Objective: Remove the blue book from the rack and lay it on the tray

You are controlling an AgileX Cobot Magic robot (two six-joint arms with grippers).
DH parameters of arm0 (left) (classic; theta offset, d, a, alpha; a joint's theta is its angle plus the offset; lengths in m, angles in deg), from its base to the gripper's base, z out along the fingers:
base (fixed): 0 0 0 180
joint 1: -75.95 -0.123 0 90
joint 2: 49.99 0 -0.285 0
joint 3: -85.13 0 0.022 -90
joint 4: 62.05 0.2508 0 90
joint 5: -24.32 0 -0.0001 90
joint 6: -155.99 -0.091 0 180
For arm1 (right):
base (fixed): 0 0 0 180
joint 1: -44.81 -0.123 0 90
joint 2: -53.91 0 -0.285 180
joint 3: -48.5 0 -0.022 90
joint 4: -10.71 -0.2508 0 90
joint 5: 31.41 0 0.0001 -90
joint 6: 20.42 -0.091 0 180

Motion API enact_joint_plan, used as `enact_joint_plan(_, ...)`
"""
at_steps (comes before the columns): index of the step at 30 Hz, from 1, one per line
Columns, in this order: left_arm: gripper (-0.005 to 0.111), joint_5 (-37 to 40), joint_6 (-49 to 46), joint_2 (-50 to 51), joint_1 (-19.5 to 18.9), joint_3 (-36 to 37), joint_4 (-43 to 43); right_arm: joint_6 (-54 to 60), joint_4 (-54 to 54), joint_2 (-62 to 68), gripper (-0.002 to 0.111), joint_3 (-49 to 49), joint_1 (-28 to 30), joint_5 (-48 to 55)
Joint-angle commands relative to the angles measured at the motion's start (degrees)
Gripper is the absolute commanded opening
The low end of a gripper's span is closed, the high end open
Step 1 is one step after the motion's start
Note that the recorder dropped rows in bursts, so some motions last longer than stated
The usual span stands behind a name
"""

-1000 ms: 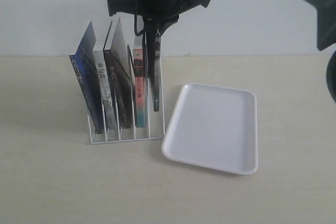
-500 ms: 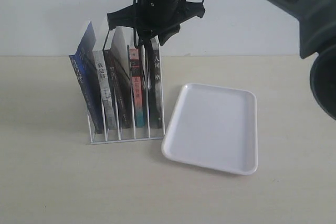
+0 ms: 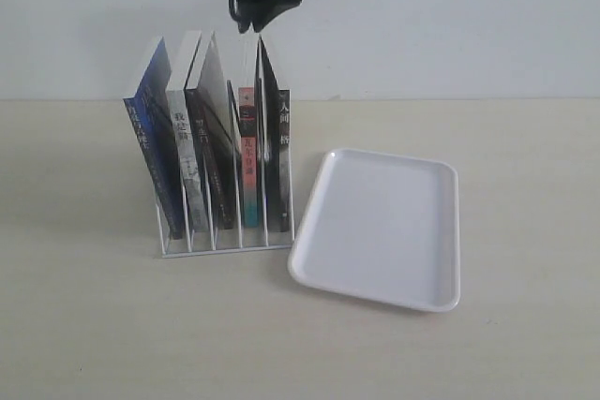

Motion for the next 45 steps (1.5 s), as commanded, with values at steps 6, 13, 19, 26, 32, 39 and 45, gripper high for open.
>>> enact_joint_plan(6, 0.004, -0.25, 0.00, -0.18, -0.11, -0.06, -0.23, -0.30, -1.99, 2.85, 0.047, -0.05, 0.04, -0.16)
enact_joint_plan(13, 0.004, -0.25, 0.00, -0.18, -0.11, -0.06, -0.23, -0.54, -2.11, 5.71, 0.044, -0.17, 0.04, -0.16)
enact_joint_plan(19, 0.004, -0.25, 0.00, -0.18, -0.11, -0.06, -0.23, -3.20, -2.11, 7.50, 0.044, -0.17, 0.04, -0.16)
enact_joint_plan(26, 0.004, -0.25, 0.00, -0.18, -0.11, -0.06, -0.23, -5.03, -1.88, 9.15, 0.000, -0.17, 0.04, -0.16)
enact_joint_plan(32, 0.004, -0.25, 0.00, -0.18, -0.11, -0.06, -0.23, -4.79, -1.88, 7.51, 0.000, 2.64, 0.04, -0.16)
enact_joint_plan(39, 0.004, -0.25, 0.00, -0.18, -0.11, -0.06, -0.23, -4.42, -0.24, 2.90, 0.000, 6.09, 0.04, -0.16)
enact_joint_plan(45, 0.004, -0.25, 0.00, -0.18, -0.11, -0.06, -0.23, -4.32, -0.27, 2.90, 0.000, 6.09, 0.04, -0.16)
